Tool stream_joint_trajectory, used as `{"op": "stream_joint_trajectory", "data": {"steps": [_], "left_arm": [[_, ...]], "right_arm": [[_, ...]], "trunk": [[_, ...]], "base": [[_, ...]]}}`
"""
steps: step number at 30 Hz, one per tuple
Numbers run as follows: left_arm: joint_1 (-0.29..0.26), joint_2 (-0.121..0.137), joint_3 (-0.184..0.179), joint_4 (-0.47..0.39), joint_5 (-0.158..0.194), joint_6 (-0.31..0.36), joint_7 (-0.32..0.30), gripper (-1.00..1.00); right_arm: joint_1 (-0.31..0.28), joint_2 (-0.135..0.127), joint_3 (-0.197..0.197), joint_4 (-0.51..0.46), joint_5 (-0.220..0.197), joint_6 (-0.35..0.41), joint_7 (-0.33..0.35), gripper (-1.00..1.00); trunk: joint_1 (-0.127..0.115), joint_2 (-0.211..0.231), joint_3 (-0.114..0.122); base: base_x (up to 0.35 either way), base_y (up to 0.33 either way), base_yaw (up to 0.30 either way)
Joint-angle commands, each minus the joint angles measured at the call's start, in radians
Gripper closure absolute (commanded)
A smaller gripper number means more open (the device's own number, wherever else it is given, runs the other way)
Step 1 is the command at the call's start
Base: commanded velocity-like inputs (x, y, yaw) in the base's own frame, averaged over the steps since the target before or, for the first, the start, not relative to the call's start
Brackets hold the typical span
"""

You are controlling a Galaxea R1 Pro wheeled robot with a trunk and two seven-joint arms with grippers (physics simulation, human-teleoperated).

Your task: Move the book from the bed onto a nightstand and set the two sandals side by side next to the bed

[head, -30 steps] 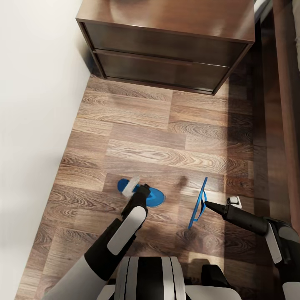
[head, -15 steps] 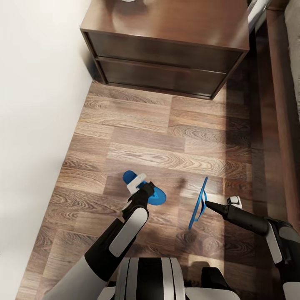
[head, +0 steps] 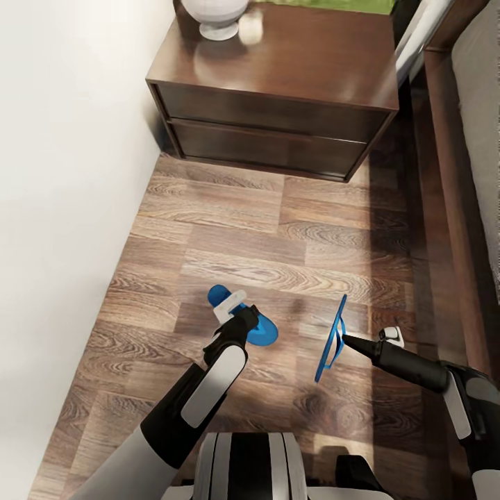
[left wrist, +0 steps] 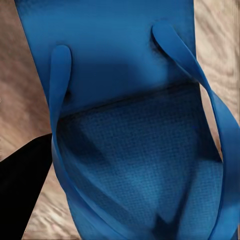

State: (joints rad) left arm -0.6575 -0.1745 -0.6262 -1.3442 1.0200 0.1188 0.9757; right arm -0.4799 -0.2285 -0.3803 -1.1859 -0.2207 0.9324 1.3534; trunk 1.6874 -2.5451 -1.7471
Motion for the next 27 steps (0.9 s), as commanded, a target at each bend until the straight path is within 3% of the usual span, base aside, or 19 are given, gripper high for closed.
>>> {"op": "stream_joint_trajectory", "data": {"steps": [1,9,12,14,20,24,27], "left_arm": [[-0.001,0.001,0.001,-0.001,0.0,0.017,0.006,1.0],[-0.001,0.146,0.019,-0.004,0.005,0.054,0.005,1.0],[-0.001,0.177,0.021,-0.005,0.006,0.068,0.006,1.0],[-0.001,0.201,0.021,-0.021,0.006,0.126,0.005,1.0],[0.001,0.211,0.015,-0.043,0.008,0.159,0.006,1.0],[0.009,0.209,0.013,-0.063,0.072,0.159,-0.024,1.0],[0.013,0.221,0.014,-0.062,0.128,0.159,-0.039,1.0]], "right_arm": [[0.0,0.0,0.0,0.0,-0.002,0.006,0.001,1.0],[0.0,-0.002,-0.001,0.0,0.0,0.006,0.001,1.0],[0.0,-0.002,-0.001,0.0,0.0,0.006,-0.001,1.0],[0.0,-0.002,-0.001,0.0,0.0,0.006,-0.002,1.0],[0.0,-0.002,-0.002,0.0,0.0,0.006,-0.003,1.0],[0.0,-0.003,-0.003,0.0,0.001,0.006,-0.003,1.0],[0.0,-0.028,-0.004,-0.002,0.001,0.006,-0.001,1.0]], "trunk": [[-0.001,0.0,0.003],[-0.004,0.002,0.034],[-0.005,0.003,0.046],[-0.006,0.003,0.054],[-0.008,0.004,0.069],[-0.008,0.004,0.069],[-0.008,0.004,0.069]], "base": [[0.0,0.0,0.0],[0.0,0.0,0.0],[0.0,0.0,0.0],[0.0,0.0,0.0],[0.0,0.0,0.0],[0.0,0.0,0.0],[0.0,0.0,0.0]]}}
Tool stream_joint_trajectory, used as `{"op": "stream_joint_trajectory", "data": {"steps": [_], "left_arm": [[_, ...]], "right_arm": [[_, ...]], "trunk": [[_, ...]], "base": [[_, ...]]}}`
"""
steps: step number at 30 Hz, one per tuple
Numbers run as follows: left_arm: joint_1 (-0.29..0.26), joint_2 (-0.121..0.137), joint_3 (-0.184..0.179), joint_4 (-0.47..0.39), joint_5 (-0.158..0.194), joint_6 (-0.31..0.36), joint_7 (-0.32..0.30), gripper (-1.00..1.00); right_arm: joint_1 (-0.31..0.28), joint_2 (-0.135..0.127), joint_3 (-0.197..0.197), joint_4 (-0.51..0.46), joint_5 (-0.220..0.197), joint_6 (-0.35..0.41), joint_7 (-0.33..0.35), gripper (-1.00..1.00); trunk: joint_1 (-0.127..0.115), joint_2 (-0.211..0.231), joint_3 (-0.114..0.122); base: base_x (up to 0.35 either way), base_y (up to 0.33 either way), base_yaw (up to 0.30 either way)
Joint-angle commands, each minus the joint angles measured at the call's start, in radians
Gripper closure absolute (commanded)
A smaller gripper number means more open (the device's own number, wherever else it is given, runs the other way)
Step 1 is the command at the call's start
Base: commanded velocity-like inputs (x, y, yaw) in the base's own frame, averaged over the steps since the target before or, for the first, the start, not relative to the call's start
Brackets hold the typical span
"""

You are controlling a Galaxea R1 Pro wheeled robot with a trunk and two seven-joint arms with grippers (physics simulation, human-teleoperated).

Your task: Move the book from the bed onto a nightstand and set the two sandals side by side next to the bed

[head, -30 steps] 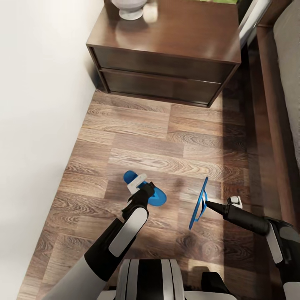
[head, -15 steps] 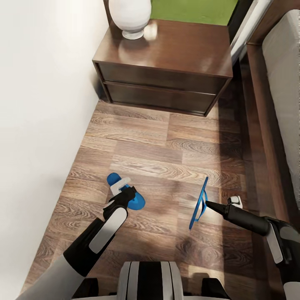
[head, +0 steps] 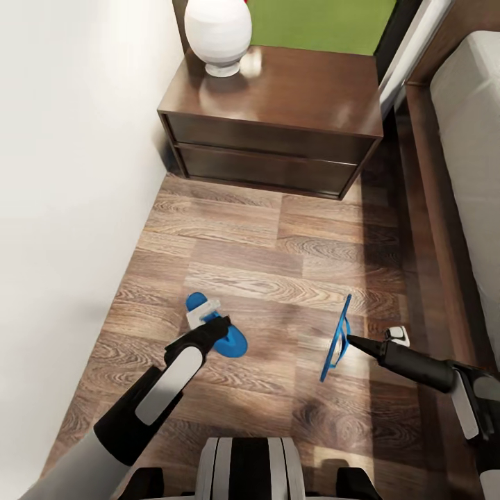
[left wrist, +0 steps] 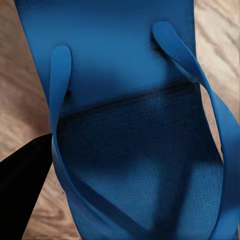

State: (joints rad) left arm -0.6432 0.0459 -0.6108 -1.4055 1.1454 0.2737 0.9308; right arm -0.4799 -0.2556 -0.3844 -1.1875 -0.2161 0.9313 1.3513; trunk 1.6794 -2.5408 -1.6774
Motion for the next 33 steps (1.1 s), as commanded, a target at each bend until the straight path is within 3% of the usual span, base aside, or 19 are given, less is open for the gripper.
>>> {"op": "stream_joint_trajectory", "data": {"steps": [1,3,5,7,9,21,28,33], "left_arm": [[0.0,0.006,-0.001,0.0,0.02,0.004,0.005,1.0],[0.001,0.027,0.001,0.002,0.057,0.004,0.002,1.0],[0.002,0.079,0.003,0.0,0.131,0.004,-0.026,1.0],[0.002,0.1,0.005,-0.002,0.173,0.005,-0.067,1.0],[0.002,0.11,0.005,-0.002,0.194,0.007,-0.095,1.0],[0.002,0.118,-0.007,0.003,0.205,0.001,-0.12,1.0],[0.002,0.09,-0.044,0.025,0.202,-0.01,-0.121,1.0],[0.002,0.074,-0.053,0.039,0.202,-0.025,-0.121,1.0]], "right_arm": [[0.0,-0.012,0.0,0.0,-0.003,0.007,0.001,1.0],[0.0,-0.025,0.0,0.001,-0.003,0.008,0.002,1.0],[0.0,-0.032,-0.001,0.002,-0.003,0.008,0.002,1.0],[0.0,-0.033,0.0,0.002,-0.003,0.008,0.002,1.0],[0.0,-0.033,0.001,0.002,-0.003,0.008,0.002,1.0],[0.0,-0.032,0.001,0.001,-0.003,0.006,-0.006,1.0],[0.0,-0.028,0.003,-0.009,0.006,0.005,-0.009,1.0],[0.0,-0.025,0.004,-0.009,0.008,0.005,-0.009,1.0]], "trunk": [[0.0,0.0,-0.001],[-0.001,0.0,0.003],[-0.002,0.0,0.011],[-0.002,0.001,0.019],[-0.003,0.001,0.027],[-0.009,0.004,0.073],[-0.012,0.006,0.1],[-0.014,0.007,0.119]], "base": [[0.0,0.0,0.0],[0.0,0.0,0.0],[0.0,0.0,0.0],[0.0,0.0,0.0],[0.0,0.0,0.0],[0.0,0.0,0.0],[0.0,0.0,0.0],[0.0,0.0,0.0]]}}
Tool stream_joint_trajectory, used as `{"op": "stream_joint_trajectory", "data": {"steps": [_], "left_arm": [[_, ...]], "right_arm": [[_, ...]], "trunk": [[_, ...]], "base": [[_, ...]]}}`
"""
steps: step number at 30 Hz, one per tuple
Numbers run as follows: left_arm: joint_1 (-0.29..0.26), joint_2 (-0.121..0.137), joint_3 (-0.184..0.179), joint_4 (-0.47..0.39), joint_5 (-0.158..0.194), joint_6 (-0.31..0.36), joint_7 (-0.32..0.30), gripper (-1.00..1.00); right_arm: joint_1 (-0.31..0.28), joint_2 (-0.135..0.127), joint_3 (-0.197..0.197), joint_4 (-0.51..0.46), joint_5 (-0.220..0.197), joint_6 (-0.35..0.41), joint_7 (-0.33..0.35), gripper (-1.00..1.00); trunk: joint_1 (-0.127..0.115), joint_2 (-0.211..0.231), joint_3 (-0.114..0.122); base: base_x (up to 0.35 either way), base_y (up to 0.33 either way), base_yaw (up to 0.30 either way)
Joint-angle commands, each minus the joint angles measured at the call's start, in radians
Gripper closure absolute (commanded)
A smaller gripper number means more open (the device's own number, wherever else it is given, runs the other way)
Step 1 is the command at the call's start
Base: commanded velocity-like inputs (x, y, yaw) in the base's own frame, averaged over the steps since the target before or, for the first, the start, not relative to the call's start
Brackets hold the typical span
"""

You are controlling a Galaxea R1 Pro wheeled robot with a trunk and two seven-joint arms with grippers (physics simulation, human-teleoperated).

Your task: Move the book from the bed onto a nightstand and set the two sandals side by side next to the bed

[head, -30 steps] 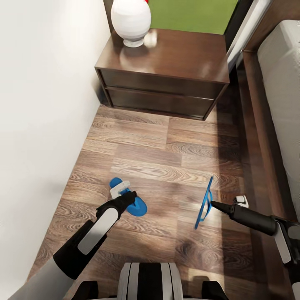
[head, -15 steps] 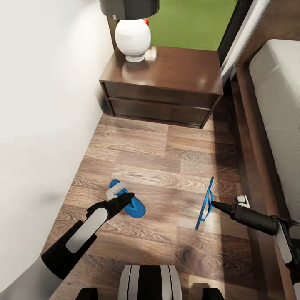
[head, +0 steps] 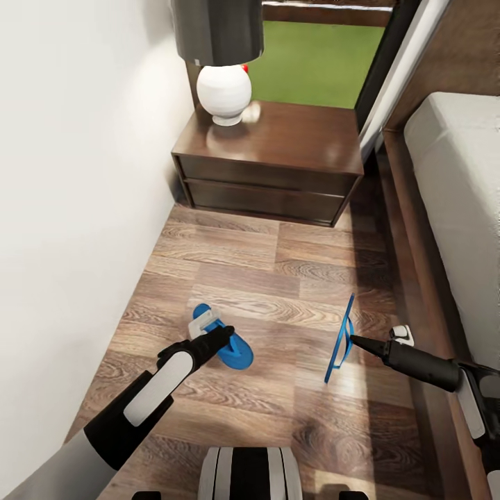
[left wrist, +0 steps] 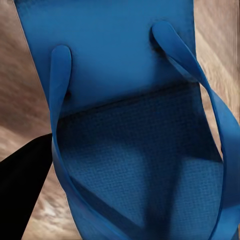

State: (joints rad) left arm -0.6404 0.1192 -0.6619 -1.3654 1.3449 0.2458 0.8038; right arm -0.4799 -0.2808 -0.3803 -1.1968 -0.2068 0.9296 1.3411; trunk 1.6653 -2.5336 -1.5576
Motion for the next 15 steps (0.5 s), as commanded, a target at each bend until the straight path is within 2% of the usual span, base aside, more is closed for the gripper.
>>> {"op": "stream_joint_trajectory", "data": {"steps": [1,15], "left_arm": [[-0.001,-0.001,-0.002,-0.001,0.003,0.002,0.006,1.0],[-0.001,-0.003,-0.002,-0.001,0.007,0.003,0.005,1.0]], "right_arm": [[0.0,0.0,0.0,0.0,-0.002,0.006,0.002,1.0],[0.0,-0.003,-0.001,-0.001,-0.004,0.008,0.01,1.0]], "trunk": [[-0.001,0.0,0.003],[-0.007,0.003,0.058]], "base": [[0.0,0.0,0.0],[0.0,0.0,0.0]]}}
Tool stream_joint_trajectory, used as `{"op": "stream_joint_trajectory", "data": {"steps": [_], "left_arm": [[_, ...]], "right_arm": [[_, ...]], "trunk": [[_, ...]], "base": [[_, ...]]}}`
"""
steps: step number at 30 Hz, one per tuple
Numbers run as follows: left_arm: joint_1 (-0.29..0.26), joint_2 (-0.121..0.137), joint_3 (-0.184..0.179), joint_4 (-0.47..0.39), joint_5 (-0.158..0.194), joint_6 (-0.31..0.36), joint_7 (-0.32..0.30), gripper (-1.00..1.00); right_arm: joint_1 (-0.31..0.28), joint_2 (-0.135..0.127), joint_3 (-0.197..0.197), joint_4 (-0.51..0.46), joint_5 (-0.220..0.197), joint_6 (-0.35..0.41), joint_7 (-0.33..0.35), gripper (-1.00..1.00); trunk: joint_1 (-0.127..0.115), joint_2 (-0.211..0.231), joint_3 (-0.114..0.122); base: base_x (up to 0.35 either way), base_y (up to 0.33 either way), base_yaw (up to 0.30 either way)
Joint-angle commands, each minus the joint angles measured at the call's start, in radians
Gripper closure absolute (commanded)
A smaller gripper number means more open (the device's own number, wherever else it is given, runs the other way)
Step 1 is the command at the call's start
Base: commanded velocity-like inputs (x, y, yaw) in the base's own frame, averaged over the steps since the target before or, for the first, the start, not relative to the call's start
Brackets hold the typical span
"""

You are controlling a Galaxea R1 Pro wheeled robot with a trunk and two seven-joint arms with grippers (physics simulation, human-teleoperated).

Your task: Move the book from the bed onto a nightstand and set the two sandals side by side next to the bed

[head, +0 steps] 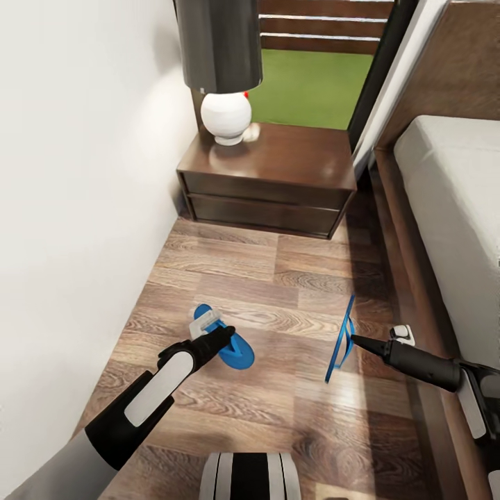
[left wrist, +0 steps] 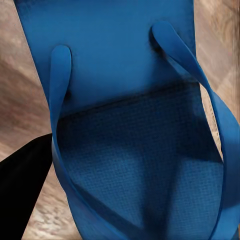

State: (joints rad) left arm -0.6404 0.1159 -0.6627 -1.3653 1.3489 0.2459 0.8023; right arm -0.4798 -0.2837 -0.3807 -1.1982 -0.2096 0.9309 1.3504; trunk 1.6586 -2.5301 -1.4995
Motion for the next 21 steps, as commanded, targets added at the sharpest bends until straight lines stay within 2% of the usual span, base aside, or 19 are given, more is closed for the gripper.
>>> {"op": "stream_joint_trajectory", "data": {"steps": [1,9,14,21], "left_arm": [[-0.001,0.0,-0.002,-0.001,0.003,0.003,0.006,1.0],[-0.001,-0.008,-0.003,0.0,0.003,0.003,0.006,1.0],[-0.001,-0.013,-0.034,0.0,0.003,0.003,0.006,1.0],[-0.001,-0.013,-0.041,0.0,0.003,0.002,0.006,1.0]], "right_arm": [[0.0,0.0,0.0,0.0,-0.002,0.006,0.001,1.0],[0.0,0.001,0.001,0.0,-0.001,0.006,0.0,1.0],[0.0,0.004,0.002,-0.001,-0.001,0.005,-0.002,1.0],[0.0,0.004,0.003,-0.001,-0.001,0.006,-0.002,1.0]], "trunk": [[-0.001,0.0,0.003],[-0.004,0.002,0.034],[-0.006,0.003,0.054],[-0.01,0.005,0.081]], "base": [[0.0,0.0,0.0],[0.0,0.0,0.0],[0.0,0.0,0.0],[0.0,0.0,0.0]]}}
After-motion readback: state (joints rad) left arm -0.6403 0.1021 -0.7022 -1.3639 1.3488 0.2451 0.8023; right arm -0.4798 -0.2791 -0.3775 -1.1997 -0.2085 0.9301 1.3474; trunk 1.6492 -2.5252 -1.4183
